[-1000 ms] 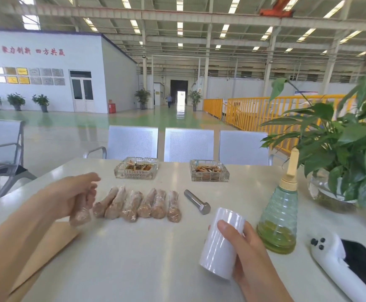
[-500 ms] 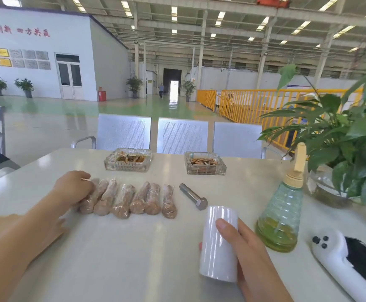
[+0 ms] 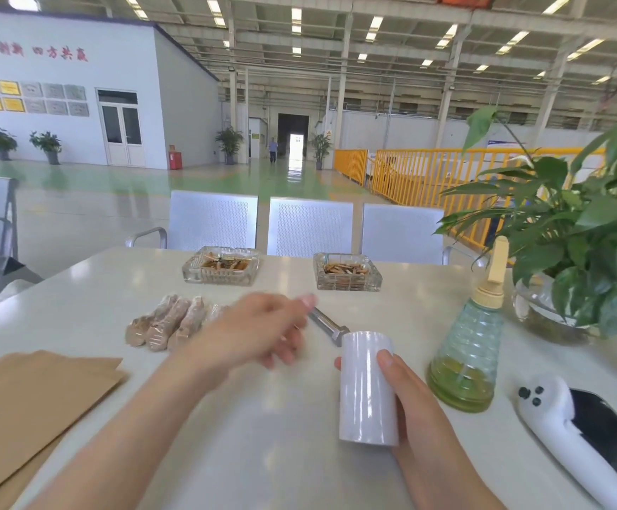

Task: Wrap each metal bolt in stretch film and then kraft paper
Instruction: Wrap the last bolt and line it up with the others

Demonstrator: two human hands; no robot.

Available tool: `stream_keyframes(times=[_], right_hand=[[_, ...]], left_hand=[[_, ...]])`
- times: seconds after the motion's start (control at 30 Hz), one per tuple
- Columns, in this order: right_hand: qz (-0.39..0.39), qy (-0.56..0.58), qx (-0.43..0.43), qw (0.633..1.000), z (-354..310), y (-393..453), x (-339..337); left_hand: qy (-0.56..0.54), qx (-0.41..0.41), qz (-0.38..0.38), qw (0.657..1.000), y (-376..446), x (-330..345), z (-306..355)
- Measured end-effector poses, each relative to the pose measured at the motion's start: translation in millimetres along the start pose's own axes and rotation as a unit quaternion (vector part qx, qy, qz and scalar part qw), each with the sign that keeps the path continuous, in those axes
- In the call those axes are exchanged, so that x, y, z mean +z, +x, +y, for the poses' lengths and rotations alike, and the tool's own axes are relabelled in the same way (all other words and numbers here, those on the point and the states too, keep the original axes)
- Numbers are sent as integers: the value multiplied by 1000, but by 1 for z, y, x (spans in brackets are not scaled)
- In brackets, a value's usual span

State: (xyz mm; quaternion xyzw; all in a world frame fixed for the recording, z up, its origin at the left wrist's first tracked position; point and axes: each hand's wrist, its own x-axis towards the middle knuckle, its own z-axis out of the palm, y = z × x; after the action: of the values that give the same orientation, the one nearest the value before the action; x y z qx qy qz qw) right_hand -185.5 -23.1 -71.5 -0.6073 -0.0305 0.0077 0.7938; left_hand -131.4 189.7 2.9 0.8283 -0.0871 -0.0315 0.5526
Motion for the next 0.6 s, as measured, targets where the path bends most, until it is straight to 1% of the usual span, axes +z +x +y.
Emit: stream_keyframes(times=[0.03,0.07,0.13,0.2,0.27,0.37,0.43,0.6], right_hand=[[-7,7,-3,1000,-1,-2,-1],[-8,13,-5,1000,-4,-3,0],[-10,25,-14,1000,-7,-5,2],[-1,27,-9,1000,-9,-8,2],[2,13,-4,1000,-10,-10,1],[-19,-2,-3,1000,-10,-12,1],[-27,-10,-12,1000,-10,-13,2],[-5,-63,-56,996,-4,-11,3]], left_hand=[[-7,-6,-62,998,-8,19,5],[-2,3,-88,996,-13,35,5],[-19,12,-81,996,-16,54,3],[-78,0,-82,994,-17,58,1],[-144,-9,-116,983,-18,54,-2],[-209,-9,-147,967,-21,46,-12],[-216,-12,-145,966,-24,44,-18],[-157,7,-70,985,-26,45,-19]])
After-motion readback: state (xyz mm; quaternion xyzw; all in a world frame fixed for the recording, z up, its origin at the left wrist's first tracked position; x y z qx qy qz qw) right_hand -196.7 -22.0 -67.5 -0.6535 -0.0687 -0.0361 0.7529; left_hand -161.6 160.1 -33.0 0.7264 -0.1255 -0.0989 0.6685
